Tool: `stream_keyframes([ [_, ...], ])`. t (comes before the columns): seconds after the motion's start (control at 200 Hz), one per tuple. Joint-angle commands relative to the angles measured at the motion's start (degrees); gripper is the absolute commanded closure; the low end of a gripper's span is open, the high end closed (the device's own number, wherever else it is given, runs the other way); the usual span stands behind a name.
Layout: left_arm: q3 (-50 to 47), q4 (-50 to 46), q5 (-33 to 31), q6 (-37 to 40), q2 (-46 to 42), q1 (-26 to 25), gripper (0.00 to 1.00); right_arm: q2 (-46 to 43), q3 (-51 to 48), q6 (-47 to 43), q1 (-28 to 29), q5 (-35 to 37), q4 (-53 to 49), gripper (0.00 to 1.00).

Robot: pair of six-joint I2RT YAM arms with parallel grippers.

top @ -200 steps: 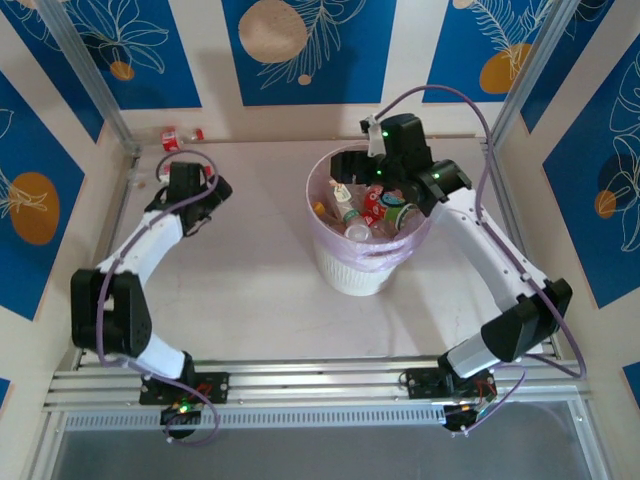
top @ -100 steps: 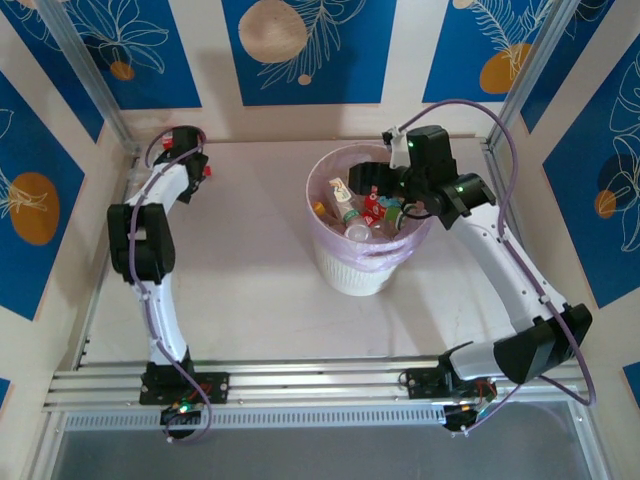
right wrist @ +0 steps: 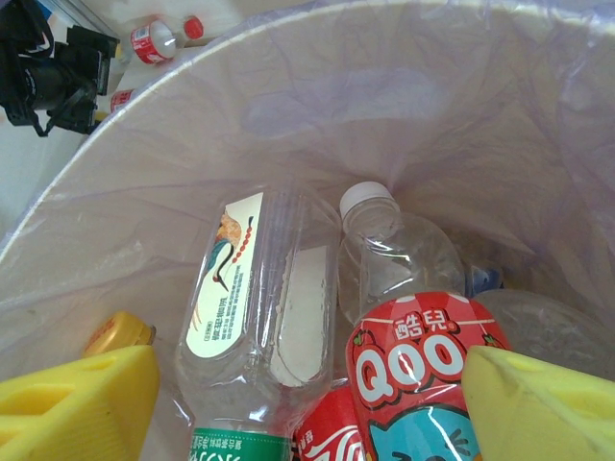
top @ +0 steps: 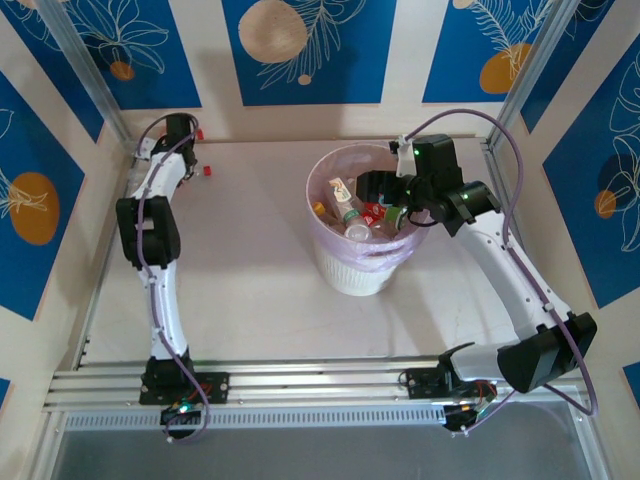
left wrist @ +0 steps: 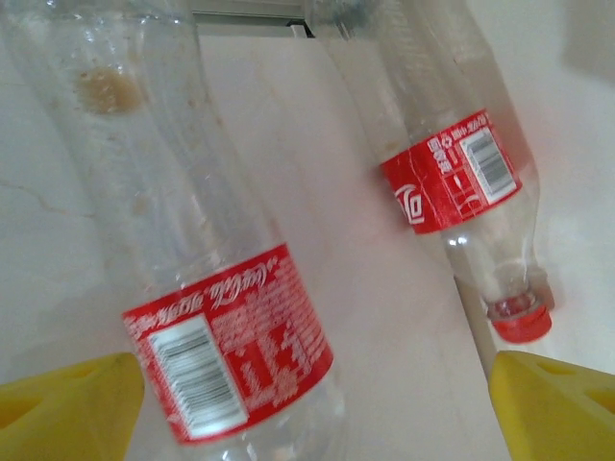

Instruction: Put the plastic bottles in the bin

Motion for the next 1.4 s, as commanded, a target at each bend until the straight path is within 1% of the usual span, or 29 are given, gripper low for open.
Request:
stream_keyframes([
  [0.0, 4.8, -8.8, 0.6, -4.6, 4.5, 1.3, 0.08, -1.0, -0.6, -0.6, -0.2, 0.1, -0.6, 0.17],
  [0.1, 6.9, -11.6, 2.0, -5.6, 6.4, 1.6, 0.07, -1.2, -0.5, -0.9, -0.4, -0.2, -1.0, 0.17],
  [0.23, 7.4, -14.5, 4.6, -8.1, 8.0, 2.2, 0.08, -1.5, -0.4, -0.8, -0.5, -0.1, -0.9, 0.17],
  [0.32, 7.2, -16.0, 4.9, -7.6, 8.4, 2.2, 0.09, -1.6, -0.4, -0.7, -0.4, -0.2, -1.1, 0.17],
  [0.355, 7.0, -16.5, 4.8, -7.5, 8.3, 2.1, 0.11, -1.7, -0.4, -0.6, -0.4, -0.2, -1.1, 0.17],
  [0.51, 3.8, -16.6, 3.9, -6.4, 6.8, 2.2, 0.27, -2.9, -0.6, -0.2, -0.3, 0.1, -1.2, 0.18],
  [0.57, 1.7, -15.6, 3.8, -6.0, 5.9, 2.2, 0.32, -3.3, -0.9, -0.2, -0.3, 0.1, -1.1, 0.18],
  [0.69, -2.0, -13.9, 4.4, -5.7, 4.1, 2.2, 0.38, -3.5, -0.8, -0.1, -0.3, 0.1, -1.6, 0.18],
  [0.835, -4.7, -13.4, 5.3, -4.0, 2.4, 2.0, 0.39, -3.5, -0.4, 0.2, -0.2, 0.0, -2.3, 0.18],
  [0.985, -7.2, -11.9, 4.3, 5.4, -1.8, 0.8, 0.39, -4.2, 0.6, 1.3, -0.1, -0.7, -4.3, 0.17],
  [1.045, -9.9, -8.5, 6.3, 11.4, -4.7, 0.4, 0.39, -4.7, 0.6, 1.9, -0.2, -1.2, -4.6, 0.17],
  [1.105, -14.4, -5.4, 8.9, 14.7, -8.3, -0.4, 0.39, -5.1, 0.2, 1.9, -0.3, -1.6, -4.6, 0.17],
  [1.225, -27.1, 4.6, 13.2, 18.3, -17.9, -2.7, 0.46, -5.2, 0.9, 0.4, -1.5, -0.3, -6.8, 0.17],
  [1.281, -32.6, 9.8, 15.7, 21.9, -22.4, -4.1, 0.47, -5.4, 1.8, 0.3, -2.1, -0.2, -7.5, 0.17],
  [1.311, -35.0, 12.2, 16.8, 24.3, -24.7, -5.1, 0.5, -5.6, 2.2, 0.5, -2.2, -0.3, -7.5, 0.17],
  [1.346, -37.0, 13.1, 17.4, 26.5, -27.3, -6.4, 0.51, -5.8, 2.6, 0.8, -2.3, -0.8, -7.2, 0.17],
  [1.396, -39.1, 12.0, 17.6, 28.8, -30.5, -8.2, 0.51, -5.7, 3.3, 1.2, -2.3, -2.3, -6.4, 0.17],
])
